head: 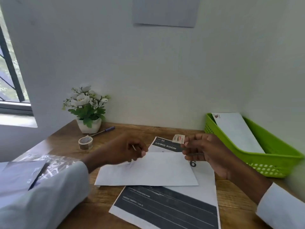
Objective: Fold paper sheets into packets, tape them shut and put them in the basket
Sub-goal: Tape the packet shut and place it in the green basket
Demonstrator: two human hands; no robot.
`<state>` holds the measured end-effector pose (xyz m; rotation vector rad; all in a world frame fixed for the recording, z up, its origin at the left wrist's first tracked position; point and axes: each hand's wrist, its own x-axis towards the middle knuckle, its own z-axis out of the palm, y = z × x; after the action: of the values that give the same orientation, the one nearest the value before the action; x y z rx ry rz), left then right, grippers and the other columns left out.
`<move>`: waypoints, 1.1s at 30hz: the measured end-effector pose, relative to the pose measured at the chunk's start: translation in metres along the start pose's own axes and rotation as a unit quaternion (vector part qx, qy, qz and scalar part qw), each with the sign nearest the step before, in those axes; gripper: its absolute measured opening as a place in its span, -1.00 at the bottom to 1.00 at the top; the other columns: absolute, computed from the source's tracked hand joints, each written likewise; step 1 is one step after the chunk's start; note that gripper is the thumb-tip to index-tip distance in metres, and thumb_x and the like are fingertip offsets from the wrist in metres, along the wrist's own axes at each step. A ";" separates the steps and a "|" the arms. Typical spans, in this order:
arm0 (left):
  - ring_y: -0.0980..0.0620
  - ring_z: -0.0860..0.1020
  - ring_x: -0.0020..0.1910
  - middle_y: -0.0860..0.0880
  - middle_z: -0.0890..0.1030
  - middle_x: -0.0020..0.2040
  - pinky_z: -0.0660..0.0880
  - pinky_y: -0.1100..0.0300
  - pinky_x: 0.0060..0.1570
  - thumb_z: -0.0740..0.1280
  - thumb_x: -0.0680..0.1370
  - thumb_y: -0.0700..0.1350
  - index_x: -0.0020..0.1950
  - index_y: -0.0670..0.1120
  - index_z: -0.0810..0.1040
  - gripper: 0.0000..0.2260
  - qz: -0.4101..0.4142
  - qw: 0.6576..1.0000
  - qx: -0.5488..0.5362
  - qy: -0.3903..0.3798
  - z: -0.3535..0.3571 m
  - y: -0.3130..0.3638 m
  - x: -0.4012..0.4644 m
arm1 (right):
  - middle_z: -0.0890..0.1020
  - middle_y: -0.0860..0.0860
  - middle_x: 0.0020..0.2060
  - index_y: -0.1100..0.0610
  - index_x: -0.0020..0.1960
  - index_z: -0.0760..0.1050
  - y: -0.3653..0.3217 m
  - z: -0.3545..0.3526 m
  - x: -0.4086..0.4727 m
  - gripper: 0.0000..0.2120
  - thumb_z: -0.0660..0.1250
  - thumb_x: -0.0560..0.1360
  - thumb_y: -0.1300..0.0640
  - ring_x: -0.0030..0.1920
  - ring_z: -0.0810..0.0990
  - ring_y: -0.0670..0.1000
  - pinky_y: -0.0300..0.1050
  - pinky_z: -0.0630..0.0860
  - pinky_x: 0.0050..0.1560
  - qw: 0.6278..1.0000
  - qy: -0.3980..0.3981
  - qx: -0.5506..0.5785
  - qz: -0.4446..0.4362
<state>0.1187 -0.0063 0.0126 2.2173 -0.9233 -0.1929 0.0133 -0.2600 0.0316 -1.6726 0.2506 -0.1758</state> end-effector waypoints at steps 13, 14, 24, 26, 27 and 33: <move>0.20 0.59 -0.16 0.13 0.66 -0.15 0.54 0.30 -0.17 0.44 0.49 0.02 -0.03 0.01 0.66 -0.88 0.058 0.987 -0.020 0.149 0.074 0.038 0.046 | 0.69 0.14 -0.20 0.36 0.00 0.61 0.019 -0.004 0.011 -0.85 0.30 0.47 0.42 -0.23 0.65 0.06 -0.01 0.66 -0.18 0.997 -0.003 -0.049 0.054; 0.20 0.59 -0.21 0.13 0.66 -0.19 0.52 0.34 -0.23 0.45 0.49 0.03 -0.08 0.01 0.66 -0.89 0.047 0.985 -0.038 0.162 0.077 0.038 0.048 | 0.69 0.14 -0.20 0.36 0.00 0.61 0.019 -0.004 0.011 -0.85 0.30 0.47 0.41 -0.22 0.66 0.06 0.00 0.66 -0.17 0.997 -0.004 -0.051 0.052; 0.06 0.65 -0.24 -0.05 0.69 -0.20 0.62 0.20 -0.24 0.44 0.51 -0.12 -0.10 -0.13 0.68 -0.92 -0.037 0.963 -0.242 0.110 0.074 0.030 0.049 | 0.71 0.17 -0.09 0.29 0.00 0.62 0.021 -0.006 0.011 -0.86 0.35 0.47 0.36 -0.18 0.67 0.03 0.04 0.65 -0.10 0.998 -0.018 -0.050 0.037; 0.06 0.66 -0.24 -0.05 0.70 -0.17 0.62 0.19 -0.24 0.44 0.51 -0.08 -0.08 -0.11 0.68 -0.89 -0.036 0.962 -0.250 0.104 0.074 0.031 0.049 | 0.71 0.17 -0.08 0.27 -0.01 0.63 0.021 -0.006 0.011 -0.87 0.36 0.47 0.35 -0.18 0.68 0.02 0.04 0.65 -0.11 0.998 -0.019 -0.049 0.030; 0.06 0.65 -0.24 -0.05 0.70 -0.16 0.63 0.19 -0.24 0.43 0.51 -0.05 -0.08 -0.09 0.68 -0.88 -0.035 0.961 -0.257 0.100 0.074 0.032 0.049 | 0.72 0.16 -0.08 0.26 -0.02 0.63 0.021 -0.006 0.011 -0.88 0.37 0.47 0.35 -0.18 0.68 0.01 0.04 0.65 -0.12 0.998 -0.020 -0.050 0.027; 0.02 0.67 -0.24 -0.06 0.70 -0.20 0.61 0.19 -0.28 0.45 0.46 0.02 -0.07 -0.11 0.69 -0.79 -0.020 0.965 -0.244 0.093 0.074 0.033 0.047 | 0.72 0.11 -0.15 0.21 -0.05 0.65 0.023 -0.004 0.011 -0.88 0.49 0.42 0.26 -0.17 0.69 0.00 -0.05 0.66 -0.18 0.997 -0.031 -0.068 0.010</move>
<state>0.1063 -0.0957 -0.0130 1.7612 -0.6449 -0.2018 0.0217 -0.2691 0.0086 -1.8077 0.2369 -0.0944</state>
